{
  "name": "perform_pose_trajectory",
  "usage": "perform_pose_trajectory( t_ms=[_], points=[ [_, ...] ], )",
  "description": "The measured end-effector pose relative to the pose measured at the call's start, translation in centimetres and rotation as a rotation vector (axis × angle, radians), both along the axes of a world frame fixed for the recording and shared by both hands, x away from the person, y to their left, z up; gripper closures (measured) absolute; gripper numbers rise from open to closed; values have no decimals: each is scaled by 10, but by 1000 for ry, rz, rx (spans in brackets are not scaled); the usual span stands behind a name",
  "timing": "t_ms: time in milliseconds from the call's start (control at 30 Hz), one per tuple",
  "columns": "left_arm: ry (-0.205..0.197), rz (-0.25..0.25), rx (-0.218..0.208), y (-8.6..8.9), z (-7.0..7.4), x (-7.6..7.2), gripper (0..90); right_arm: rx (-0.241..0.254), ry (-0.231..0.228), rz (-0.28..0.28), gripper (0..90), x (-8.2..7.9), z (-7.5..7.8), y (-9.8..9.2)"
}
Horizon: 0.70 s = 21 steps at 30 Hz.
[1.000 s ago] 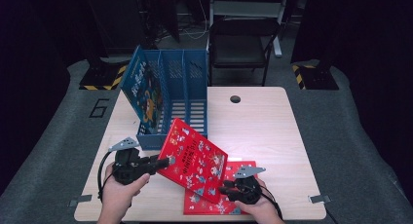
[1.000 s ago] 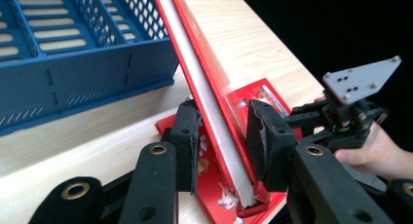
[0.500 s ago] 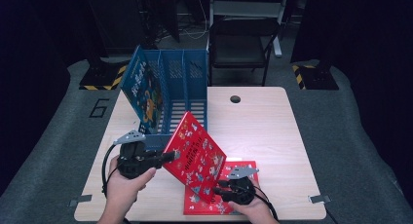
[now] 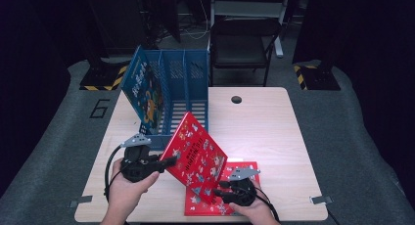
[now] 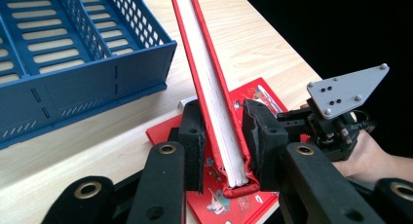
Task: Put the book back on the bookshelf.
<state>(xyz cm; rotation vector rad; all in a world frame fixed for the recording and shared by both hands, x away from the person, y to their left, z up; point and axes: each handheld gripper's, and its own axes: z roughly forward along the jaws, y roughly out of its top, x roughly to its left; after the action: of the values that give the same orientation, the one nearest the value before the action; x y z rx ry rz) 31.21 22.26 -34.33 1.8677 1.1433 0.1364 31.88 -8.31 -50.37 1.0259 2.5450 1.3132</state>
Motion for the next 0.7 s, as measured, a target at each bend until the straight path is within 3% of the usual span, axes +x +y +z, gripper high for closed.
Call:
perform_pose_trajectory(
  t_ms=[167, 267, 333, 367, 433, 533, 633, 700],
  points=[
    [-2, 2, -8, -2, 2, 1, 726, -11, -1, 10, 455, -3, 1, 3],
    [-13, 6, 0, -5, 4, 0, 731, -22, -50, 41, 353, -8, 3, 7],
    [-3, 0, -2, -6, 5, 0, 731, -16, -41, 45, 337, -9, 4, 8],
    [-3, 0, -1, -6, 6, 0, 732, -14, -55, 36, 307, -11, 5, 10],
    [-5, -1, 4, -7, 6, 0, 737, -14, -42, 36, 236, -15, 6, 14],
    [-1, 3, -7, -8, 7, -1, 743, -58, -64, 33, 168, -20, 5, 19],
    [4, 3, -16, -9, 7, -1, 748, -97, -103, 38, 152, -26, 4, 25],
    [3, 13, -19, -9, 7, -1, 750, -114, -105, 42, 151, -28, 2, 29]
  ],
)
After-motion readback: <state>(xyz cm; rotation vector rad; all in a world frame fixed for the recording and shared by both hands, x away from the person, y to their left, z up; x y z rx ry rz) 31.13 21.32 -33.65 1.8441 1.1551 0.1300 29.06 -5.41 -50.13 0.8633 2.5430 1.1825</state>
